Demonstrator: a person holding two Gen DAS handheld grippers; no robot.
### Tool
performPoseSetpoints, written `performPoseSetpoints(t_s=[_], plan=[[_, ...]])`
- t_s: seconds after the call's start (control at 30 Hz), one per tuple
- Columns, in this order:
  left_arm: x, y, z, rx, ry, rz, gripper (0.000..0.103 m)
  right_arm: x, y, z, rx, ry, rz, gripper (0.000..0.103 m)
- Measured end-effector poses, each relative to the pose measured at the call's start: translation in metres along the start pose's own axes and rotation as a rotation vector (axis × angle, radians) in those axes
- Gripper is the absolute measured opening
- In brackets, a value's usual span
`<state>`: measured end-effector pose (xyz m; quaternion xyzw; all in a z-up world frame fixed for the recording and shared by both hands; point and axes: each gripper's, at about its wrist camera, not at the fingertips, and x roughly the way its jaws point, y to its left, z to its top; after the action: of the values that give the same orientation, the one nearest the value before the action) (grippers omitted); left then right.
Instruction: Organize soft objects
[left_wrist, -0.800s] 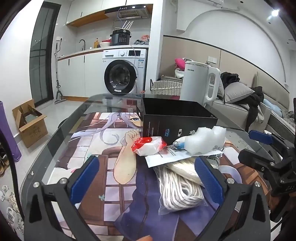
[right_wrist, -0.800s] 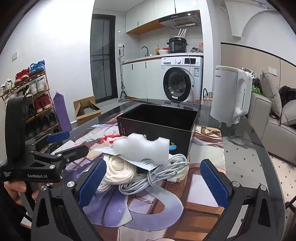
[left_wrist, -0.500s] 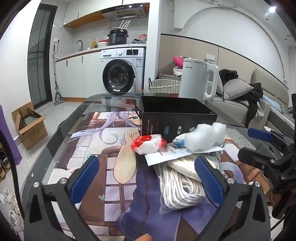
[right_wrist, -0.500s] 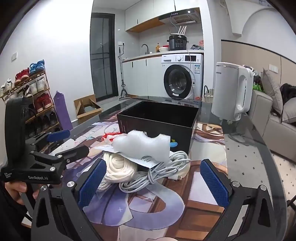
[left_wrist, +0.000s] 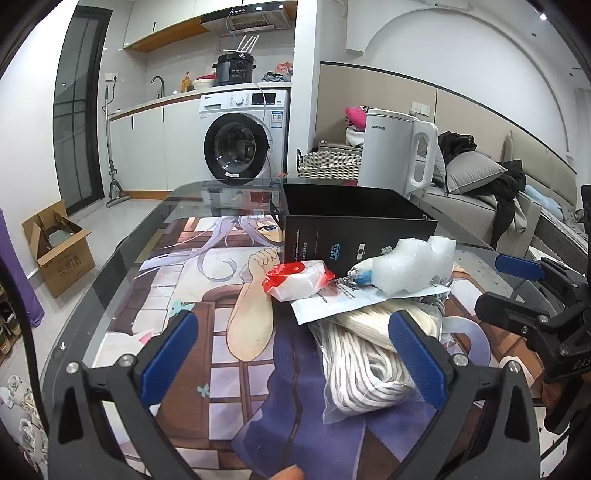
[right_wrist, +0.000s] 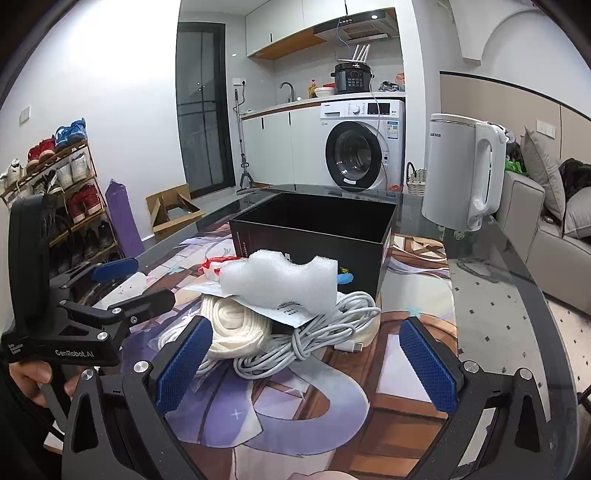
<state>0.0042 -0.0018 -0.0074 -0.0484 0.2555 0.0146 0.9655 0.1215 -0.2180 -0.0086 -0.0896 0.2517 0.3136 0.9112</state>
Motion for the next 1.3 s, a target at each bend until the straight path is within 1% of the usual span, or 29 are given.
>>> performPoseSetpoints(t_s=[1.3], plan=[[-0.0043,-0.0017,0.0027,0.004,-0.005,0.002,0.103,0.0010,0.0008,0.0014,-0.005,0.007,0.002,0.103]])
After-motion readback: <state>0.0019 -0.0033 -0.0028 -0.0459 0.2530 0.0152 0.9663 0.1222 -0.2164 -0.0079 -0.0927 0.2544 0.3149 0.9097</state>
